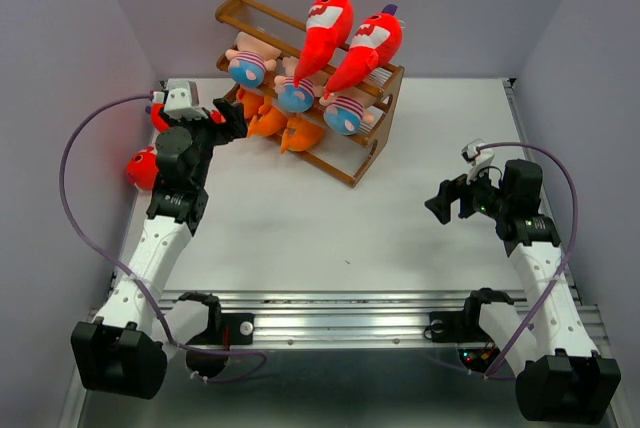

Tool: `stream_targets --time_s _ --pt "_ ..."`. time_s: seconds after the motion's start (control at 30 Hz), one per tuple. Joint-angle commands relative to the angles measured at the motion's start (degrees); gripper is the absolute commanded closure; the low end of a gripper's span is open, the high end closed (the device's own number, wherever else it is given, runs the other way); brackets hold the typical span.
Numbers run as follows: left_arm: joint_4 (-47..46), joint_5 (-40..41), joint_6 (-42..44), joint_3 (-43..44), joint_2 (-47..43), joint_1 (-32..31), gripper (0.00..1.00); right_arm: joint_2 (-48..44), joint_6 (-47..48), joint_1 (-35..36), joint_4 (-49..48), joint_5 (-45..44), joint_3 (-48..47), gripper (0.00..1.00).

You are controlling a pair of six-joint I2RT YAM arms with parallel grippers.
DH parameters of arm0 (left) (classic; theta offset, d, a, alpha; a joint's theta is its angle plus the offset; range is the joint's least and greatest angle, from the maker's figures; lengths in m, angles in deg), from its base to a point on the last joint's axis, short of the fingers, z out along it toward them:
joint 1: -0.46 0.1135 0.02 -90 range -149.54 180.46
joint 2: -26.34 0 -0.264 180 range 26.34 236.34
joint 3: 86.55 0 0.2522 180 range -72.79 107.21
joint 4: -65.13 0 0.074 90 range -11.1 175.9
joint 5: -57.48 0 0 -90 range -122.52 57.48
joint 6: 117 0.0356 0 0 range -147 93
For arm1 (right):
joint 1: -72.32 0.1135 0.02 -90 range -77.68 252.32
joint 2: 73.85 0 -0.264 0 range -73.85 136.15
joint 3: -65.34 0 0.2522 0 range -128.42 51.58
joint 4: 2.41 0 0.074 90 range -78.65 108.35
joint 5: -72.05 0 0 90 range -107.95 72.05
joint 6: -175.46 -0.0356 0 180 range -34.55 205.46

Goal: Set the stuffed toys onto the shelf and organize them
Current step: Grab a stuffed toy with the left arm

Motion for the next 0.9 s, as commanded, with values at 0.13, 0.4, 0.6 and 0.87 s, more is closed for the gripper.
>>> stream_targets --time_s 0.13,0.4,0.6,0.87 --pt "7.29 16.12 -19.27 -4.27 3.77 8.25 0.01 -0.60 1.23 -0.47 -1.59 -0.72 -0.24 0.00" --pt "19.85 34.13 -30.34 3.10 13.53 10.10 0.01 0.10 1.49 -0.47 -1.59 -0.63 -0.42 0.00" --pt "34.36 46.62 -41.43 15.76 27.24 10.28 0.03 -0.07 1.49 -0.47 -1.50 -0.63 -0.42 0.00" --pt "34.46 50.85 -40.38 21.91 38.67 13.44 0.02 0.54 1.40 -0.47 -1.68 -1.25 -0.42 0.00"
